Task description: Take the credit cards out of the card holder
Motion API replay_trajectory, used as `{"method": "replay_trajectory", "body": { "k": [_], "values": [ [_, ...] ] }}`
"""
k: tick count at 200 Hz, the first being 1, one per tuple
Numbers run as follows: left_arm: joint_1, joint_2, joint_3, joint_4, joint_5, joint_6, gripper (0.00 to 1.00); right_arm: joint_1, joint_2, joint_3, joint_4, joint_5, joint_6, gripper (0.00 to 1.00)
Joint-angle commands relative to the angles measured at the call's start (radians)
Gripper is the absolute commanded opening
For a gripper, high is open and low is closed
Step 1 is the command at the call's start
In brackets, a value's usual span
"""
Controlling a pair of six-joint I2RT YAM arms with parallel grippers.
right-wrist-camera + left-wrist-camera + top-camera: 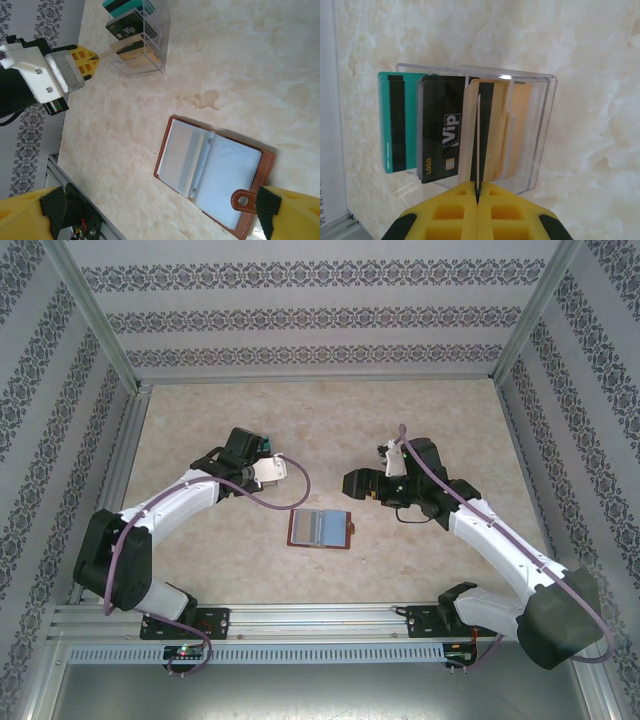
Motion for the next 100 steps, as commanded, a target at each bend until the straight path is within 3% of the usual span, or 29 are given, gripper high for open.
{"method": "replay_trajectory", "body": {
  "k": [1,100],
  "values": [
    [-0.008,0.027,0.009,0.039,0.013,0.027,0.0,-0.016,0.012,0.034,-0.008,-0.028,-0.021,0.98],
    [0.012,0.098,-0.011,0.104,0.001,0.021,0.0,-0.023,0.011,0.023,-0.005,-0.036,-0.015,0.98]
  ]
}}
